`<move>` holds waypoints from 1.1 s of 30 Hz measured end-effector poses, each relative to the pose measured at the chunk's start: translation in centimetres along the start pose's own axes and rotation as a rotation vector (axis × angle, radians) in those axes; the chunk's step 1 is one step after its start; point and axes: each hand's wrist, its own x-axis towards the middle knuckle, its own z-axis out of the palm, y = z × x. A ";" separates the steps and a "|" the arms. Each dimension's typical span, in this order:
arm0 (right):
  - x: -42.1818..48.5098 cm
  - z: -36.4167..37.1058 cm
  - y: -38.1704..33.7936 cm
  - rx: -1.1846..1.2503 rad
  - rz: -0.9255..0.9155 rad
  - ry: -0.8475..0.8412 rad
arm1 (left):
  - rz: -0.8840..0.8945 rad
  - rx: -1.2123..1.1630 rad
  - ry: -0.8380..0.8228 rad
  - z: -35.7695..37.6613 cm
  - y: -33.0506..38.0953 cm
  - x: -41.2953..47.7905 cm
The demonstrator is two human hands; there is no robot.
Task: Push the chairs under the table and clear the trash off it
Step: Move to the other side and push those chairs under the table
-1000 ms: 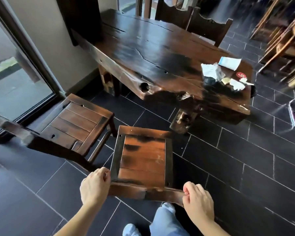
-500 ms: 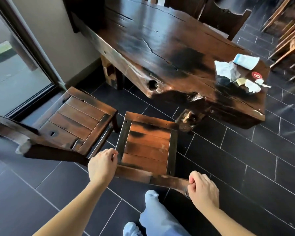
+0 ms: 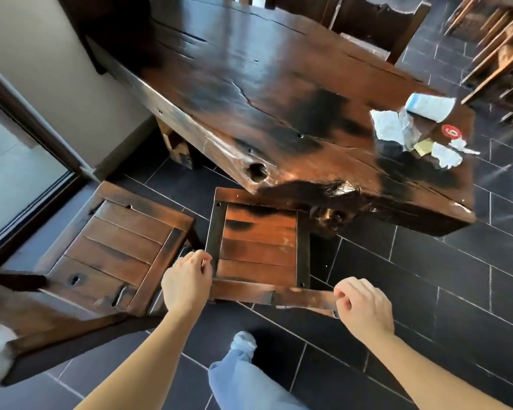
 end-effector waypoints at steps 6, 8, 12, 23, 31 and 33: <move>4.9 0.0 0.0 0.024 0.145 0.022 | 0.007 0.013 -0.025 0.8 1.4 4.4; 5.5 -0.1 -0.4 0.029 0.180 0.044 | 0.020 0.016 -0.037 1.0 1.3 5.2; 5.4 -0.1 -1.1 0.041 0.252 0.043 | 0.040 0.020 -0.067 1.0 1.1 5.6; 0.5 1.0 -5.7 0.062 0.406 0.068 | 0.140 -0.008 -0.179 -0.8 -1.4 7.2; -2.3 1.6 -8.1 -0.007 0.492 0.070 | 0.274 0.045 -0.249 -1.1 -2.5 8.1; -2.1 1.5 -8.1 -0.026 0.511 0.063 | 0.290 0.052 -0.247 -1.0 -2.6 8.1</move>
